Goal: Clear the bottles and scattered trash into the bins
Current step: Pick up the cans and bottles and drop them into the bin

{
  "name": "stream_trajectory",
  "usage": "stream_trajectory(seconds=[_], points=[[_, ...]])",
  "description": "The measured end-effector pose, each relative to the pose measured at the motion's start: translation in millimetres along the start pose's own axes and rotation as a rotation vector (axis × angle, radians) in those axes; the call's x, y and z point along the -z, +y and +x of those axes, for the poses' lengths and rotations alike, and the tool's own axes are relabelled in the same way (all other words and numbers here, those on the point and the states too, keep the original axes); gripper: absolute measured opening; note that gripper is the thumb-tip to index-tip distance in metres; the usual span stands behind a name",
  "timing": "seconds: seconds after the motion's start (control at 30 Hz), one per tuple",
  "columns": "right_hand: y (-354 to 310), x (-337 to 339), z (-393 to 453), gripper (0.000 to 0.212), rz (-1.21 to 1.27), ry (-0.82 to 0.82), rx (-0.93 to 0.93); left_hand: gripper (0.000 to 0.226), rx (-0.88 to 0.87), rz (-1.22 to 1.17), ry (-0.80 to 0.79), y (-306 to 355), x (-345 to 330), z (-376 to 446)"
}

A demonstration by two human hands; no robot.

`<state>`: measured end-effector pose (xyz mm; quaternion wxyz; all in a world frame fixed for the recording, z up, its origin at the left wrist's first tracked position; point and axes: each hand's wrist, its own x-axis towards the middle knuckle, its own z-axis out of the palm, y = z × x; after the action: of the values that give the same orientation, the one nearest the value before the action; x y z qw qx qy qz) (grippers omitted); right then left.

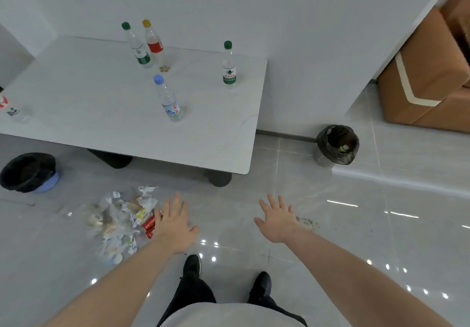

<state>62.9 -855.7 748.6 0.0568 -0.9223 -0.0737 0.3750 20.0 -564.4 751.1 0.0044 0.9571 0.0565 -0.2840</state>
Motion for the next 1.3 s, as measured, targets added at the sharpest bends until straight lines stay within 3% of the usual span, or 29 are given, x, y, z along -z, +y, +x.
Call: stream_trajectory(seconds=[0.4, 0.57, 0.87, 1.0, 1.3], points=[[-151.1, 16.3, 44.3, 0.068, 0.084, 0.134, -0.080, 0.086, -0.121, 0.010, 0.129, -168.8, 53.4, 54.5], [-207.2, 7.8, 49.4, 0.067, 0.116, 0.133, -0.058, 0.085, -0.135, 0.015, 0.106, -232.2, 59.9, 72.7], [-266.6, -24.5, 78.7, 0.066, 0.081, 0.026, 0.055, 0.082, 0.015, -0.081, 0.050, -318.9, 7.0, 62.4], [-289.5, -51.5, 94.7, 0.067, 0.075, -0.063, 0.047, 0.080, 0.057, -0.048, -0.064, -345.5, -19.5, 55.0], [-357.9, -95.4, 121.7, 0.068, 0.230, -0.084, -0.074, 0.079, -0.067, -0.023, -0.229, -387.7, -39.1, 104.2]])
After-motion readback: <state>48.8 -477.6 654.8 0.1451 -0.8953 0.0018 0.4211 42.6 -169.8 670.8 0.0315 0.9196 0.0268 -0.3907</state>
